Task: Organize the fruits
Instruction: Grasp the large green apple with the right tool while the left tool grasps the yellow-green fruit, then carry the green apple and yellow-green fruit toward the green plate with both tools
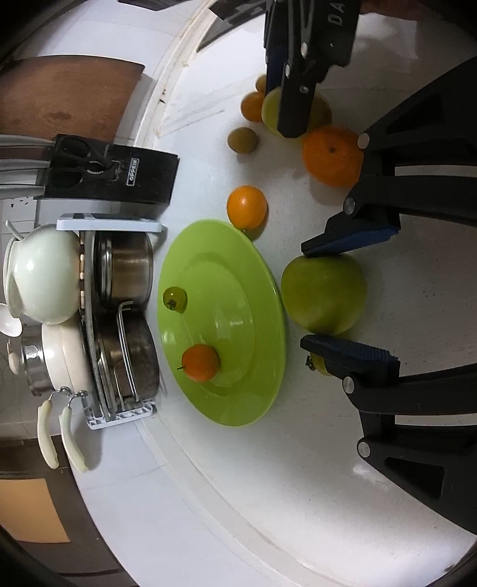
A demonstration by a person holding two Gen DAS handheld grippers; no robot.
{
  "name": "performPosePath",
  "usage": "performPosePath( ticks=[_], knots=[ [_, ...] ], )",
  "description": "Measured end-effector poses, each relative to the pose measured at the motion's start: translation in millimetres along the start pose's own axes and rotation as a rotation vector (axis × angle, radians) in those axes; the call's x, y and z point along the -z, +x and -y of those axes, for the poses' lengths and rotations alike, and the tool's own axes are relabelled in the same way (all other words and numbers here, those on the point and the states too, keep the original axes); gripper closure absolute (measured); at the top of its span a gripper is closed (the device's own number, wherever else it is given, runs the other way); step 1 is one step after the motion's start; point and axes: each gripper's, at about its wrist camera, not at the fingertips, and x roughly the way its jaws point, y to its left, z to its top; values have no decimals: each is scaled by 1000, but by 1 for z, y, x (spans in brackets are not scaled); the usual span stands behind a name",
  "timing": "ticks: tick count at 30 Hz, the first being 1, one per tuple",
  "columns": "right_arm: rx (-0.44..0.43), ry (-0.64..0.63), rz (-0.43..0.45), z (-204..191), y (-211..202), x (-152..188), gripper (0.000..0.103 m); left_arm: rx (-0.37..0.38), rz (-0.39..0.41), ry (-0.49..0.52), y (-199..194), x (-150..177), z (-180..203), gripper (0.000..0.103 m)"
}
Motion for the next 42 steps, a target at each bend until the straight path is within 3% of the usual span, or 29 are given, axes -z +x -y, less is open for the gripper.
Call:
performPosePath(
  ticks=[18,42],
  knots=[
    [21,-36,16,0,-21,12,57,65,-17,-26,-24,12,5,61],
    [-8,-93,126,-16,-60,4,58,60,97,-60,-71,2,3,61]
  ],
)
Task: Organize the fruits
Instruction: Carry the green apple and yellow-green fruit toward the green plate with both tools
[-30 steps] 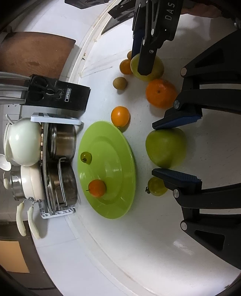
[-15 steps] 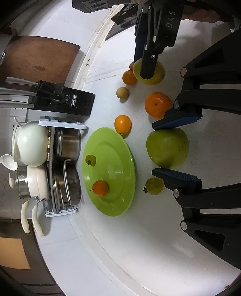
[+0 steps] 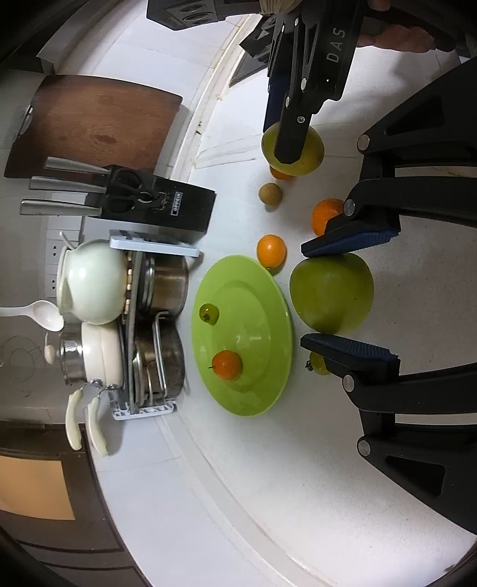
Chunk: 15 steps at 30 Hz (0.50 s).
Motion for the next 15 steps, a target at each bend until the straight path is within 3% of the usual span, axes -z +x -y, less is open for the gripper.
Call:
performPosePath(
  ticks=[15],
  knots=[
    [-43,-52,88,-13,-13,-27,58,-30,111,11,-21,-23,-2,61]
  ],
)
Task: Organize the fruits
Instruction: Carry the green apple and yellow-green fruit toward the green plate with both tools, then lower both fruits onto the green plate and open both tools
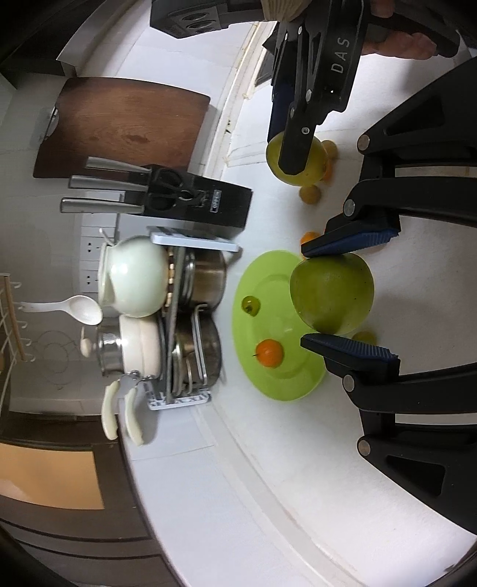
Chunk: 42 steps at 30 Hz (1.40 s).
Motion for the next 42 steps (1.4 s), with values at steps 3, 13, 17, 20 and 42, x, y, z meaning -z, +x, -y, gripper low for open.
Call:
performPosePath(
  ticks=[3,13,17,20,42],
  knots=[
    [-6,-14,20,-4,0,-9,58,-6,14,-1,0,-6,-2,61],
    [-24,-63,67,-14,9,-37,58,-40,55,-1,8,-28,-15,61],
    [-31,-79,71,-18,18,-49,58,-52,66,0,12,-37,-21,61],
    [-38,-89,67,-20,27,-57,58,-63,68,2,16,-43,-26,61],
    [-127,-183,-77,-29,123,-101,58,-95,-42,-56,90,-60,-69,61]
  ],
)
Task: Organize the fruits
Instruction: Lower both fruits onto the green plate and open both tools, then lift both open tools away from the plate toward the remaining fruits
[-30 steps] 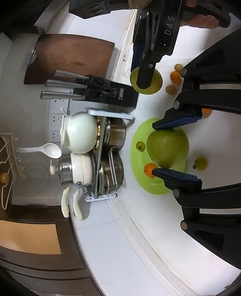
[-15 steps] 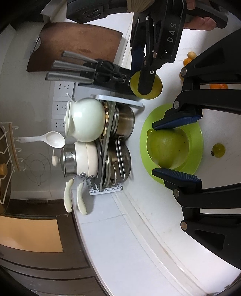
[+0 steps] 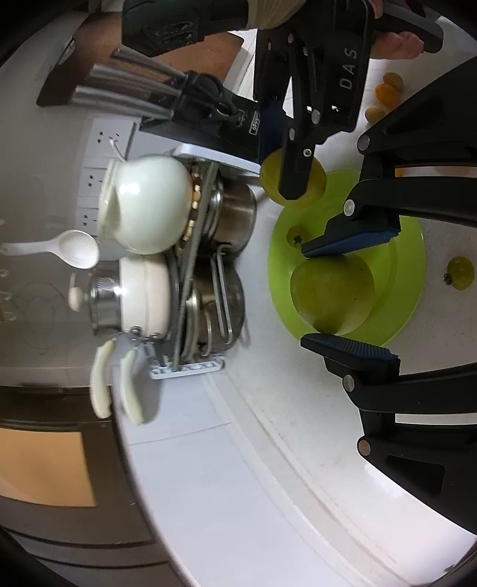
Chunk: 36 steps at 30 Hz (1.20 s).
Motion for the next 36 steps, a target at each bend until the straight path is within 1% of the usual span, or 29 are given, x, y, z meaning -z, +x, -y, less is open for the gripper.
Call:
performPosePath(
  ticks=[6,11,14,18,22,24,25,26,29,32,36],
  knots=[
    [-12,-2,-98,9,36,-2,58,47,-89,-13,32,3,-7,61],
    [-1,-16,-147,15,56,-5,58,76,-167,-27,60,5,-9,61],
    [1,-27,-183,19,67,-5,58,86,-208,-36,70,7,-8,61],
    [-9,-26,-226,22,78,-3,58,96,-240,-35,80,8,-8,61],
    [-12,-24,-251,23,85,-1,58,102,-266,-30,89,10,-7,61],
    [-17,-19,-262,23,87,0,59,103,-276,-32,91,11,-8,61],
    [-18,-18,-260,23,87,0,66,104,-276,-33,91,11,-8,61],
    [-20,-21,-259,23,86,-1,67,106,-274,-30,91,11,-8,61],
    [-15,-40,-248,19,84,-6,67,102,-273,-30,90,10,-8,61],
    [-16,-44,-228,17,79,-10,67,85,-242,-27,83,6,-8,61],
    [-10,-46,-218,17,72,-10,67,81,-217,-33,72,0,-10,56]
  ],
)
